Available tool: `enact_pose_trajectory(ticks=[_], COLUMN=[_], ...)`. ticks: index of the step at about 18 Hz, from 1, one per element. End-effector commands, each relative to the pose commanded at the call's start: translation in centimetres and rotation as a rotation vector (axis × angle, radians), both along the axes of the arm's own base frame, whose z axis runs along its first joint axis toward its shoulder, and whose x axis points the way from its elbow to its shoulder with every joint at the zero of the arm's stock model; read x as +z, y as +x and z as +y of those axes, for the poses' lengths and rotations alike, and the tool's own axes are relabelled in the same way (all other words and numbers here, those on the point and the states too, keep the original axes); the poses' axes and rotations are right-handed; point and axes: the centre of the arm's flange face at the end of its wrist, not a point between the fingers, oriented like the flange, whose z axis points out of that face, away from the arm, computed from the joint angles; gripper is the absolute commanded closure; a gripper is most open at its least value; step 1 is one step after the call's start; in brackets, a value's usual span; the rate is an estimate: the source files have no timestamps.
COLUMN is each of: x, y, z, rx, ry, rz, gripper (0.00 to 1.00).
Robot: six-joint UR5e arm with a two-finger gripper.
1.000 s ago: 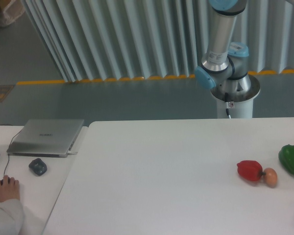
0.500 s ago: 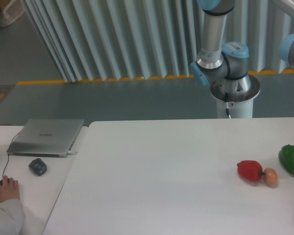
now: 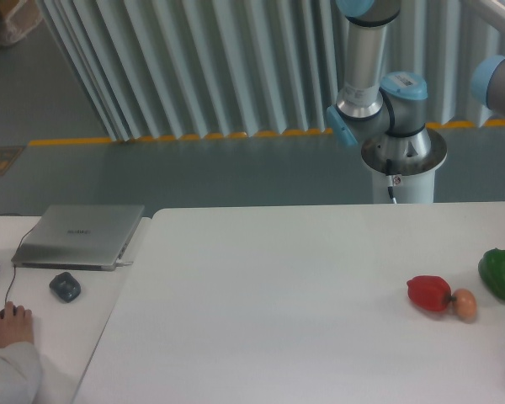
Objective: Place the yellow pepper in a basket
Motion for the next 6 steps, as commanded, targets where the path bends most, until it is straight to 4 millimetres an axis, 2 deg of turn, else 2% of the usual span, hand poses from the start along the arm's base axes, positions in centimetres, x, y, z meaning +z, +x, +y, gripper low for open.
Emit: enact_pose_trajectory(ticks=[6], x=[-0.15], y=[-0.16], z=[-0.35], rx=[0.002], ry=[-0.034], rz=[0.017], gripper=[0.00])
